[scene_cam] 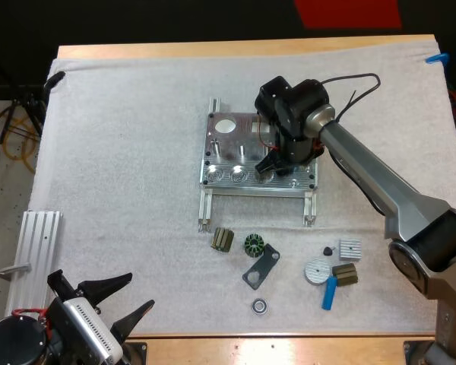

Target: Load cells from left to right

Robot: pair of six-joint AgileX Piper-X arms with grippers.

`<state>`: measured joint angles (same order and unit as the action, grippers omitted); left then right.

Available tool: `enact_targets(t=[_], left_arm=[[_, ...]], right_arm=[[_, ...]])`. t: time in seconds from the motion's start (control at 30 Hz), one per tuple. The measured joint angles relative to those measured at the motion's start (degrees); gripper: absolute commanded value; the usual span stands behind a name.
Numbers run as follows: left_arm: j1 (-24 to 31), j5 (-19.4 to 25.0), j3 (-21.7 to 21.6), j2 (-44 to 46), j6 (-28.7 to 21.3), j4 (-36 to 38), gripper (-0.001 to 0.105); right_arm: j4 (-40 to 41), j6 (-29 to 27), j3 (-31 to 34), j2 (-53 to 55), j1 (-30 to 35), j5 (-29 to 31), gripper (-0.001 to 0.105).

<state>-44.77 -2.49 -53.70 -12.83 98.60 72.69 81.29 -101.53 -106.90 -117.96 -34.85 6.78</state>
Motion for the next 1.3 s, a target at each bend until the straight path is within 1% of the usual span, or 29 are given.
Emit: enact_targets(t=[0.33, 0.77, 1.03, 1.23, 1.3], left_arm=[[0.0, 0.0, 0.0, 0.0, 0.0, 0.0, 0.047], [0.0, 0.0, 0.0, 0.0, 0.0, 0.0, 0.047], [0.0, 0.0, 0.0, 0.0, -0.7, -0.3, 0.047], [0.0, 0.0, 0.0, 0.0, -1.3, -4.2, 0.047], [0.0, 0.0, 0.0, 0.0, -1.3, -5.3, 0.047]], right_arm=[[-0.2, 0.0, 0.0, 1.5, 0.0, -1.5, 0.054], [0.0, 0.0, 0.0, 4.5, 0.0, -1.6, 0.054], [-0.2, 0.0, 0.0, 11.8, 0.0, -2.4, 0.054], [-0.3, 0.0, 0.2, 19.2, -0.3, -2.7, 0.054], [-0.3, 0.6, 1.4, 22.8, -0.9, -2.7, 0.054]])
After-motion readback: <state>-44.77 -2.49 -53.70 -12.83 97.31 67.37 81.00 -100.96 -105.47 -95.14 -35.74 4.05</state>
